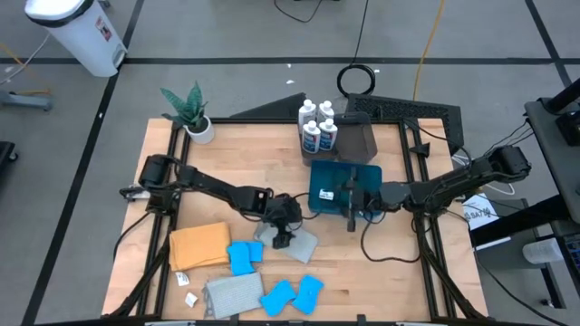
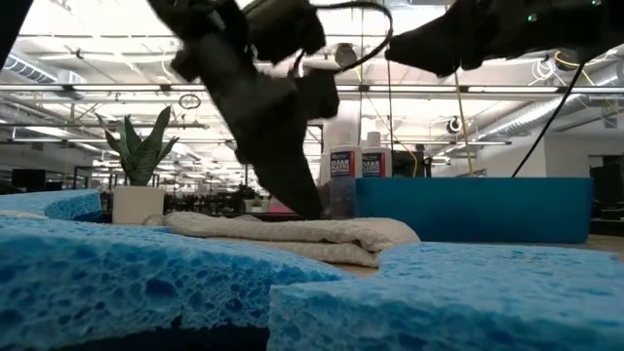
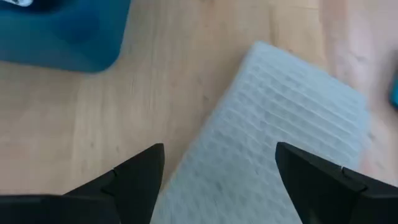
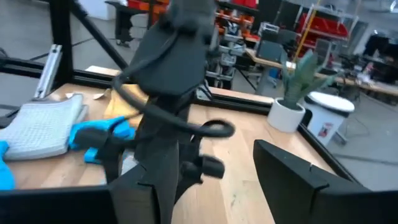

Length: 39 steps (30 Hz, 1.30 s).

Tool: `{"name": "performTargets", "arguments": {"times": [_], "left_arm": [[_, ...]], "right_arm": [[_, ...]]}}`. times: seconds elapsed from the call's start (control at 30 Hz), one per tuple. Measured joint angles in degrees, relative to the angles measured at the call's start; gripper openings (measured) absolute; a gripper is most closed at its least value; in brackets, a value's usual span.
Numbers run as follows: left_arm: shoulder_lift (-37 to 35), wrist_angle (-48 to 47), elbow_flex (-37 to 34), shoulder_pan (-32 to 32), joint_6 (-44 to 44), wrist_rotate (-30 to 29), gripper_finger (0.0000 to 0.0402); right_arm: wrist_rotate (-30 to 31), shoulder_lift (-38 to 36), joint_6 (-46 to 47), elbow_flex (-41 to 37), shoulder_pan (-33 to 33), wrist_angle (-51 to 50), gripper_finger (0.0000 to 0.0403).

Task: Pick & Place Kitchen Items
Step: Put the black napkin into the blue bin

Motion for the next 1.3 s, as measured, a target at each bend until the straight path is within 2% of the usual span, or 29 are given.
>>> {"name": "performTargets", "arguments": {"times": [0.17, 0.3, 0.4, 0.47, 0.57, 0.7, 0.73, 0.97, 1.07, 1.17, 1.3], "left_arm": [[-2.98, -12.34, 2.93, -2.71, 3.36, 0.07, 0.031], [-3.07, -16.88, 2.93, -6.32, 7.69, -4.59, 0.0308], [-2.66, -17.2, 2.91, -8.25, 7.53, -8.87, 0.0281], [-2.48, -17.6, 2.91, -9.01, 7.02, -12.39, 0.0244], [-2.53, -18.07, 2.91, -9.17, 6.57, -14.29, 0.0163], [-2.55, -18.04, 1.34, -8.43, 7.19, -11.05, 0.0037], [-2.5, -17.82, 0.67, -8.09, 6.98, -10.06, 0.0019], [1.58, -14.11, -1.01, -5.68, 5.19, -7.12, 0.0011], [4.11, -4.11, -0.97, -4.56, 5.52, -4.36, 0.0005], [5.52, 6.25, -1.19, -3.8, 5.47, -4.02, 0.0013], [6.26, 10.71, -0.98, -2.76, 5.92, -3.58, 0.0012]], "right_arm": [[0.11, -0.2, -1.29, 0.07, 1.26, 0.42, 0.0181], [0.26, -0.2, -1.27, 0.07, 1.18, 0.34, 0.0181], [0.25, -0.2, -1.27, 0.07, 1.18, 0.34, 0.0181], [0.26, -0.2, -1.27, 0.07, 1.18, 0.47, 0.018], [0.28, -0.2, -1.25, 0.07, 1.16, 0.49, 0.018], [0.31, -0.2, -1.25, 0.07, 1.16, 0.49, 0.018], [0.32, -0.2, -1.25, 0.07, 1.16, 0.49, 0.018], [0.33, -0.2, -1.25, 0.04, 1.16, 0.52, 0.018], [0.35, -0.2, -1.25, 0.04, 1.16, 0.54, 0.018], [0.37, -0.21, -1.25, 0.04, 1.16, 0.76, 0.018], [0.35, -0.23, -1.49, 0.04, 1.16, 0.32, 0.018]]}}
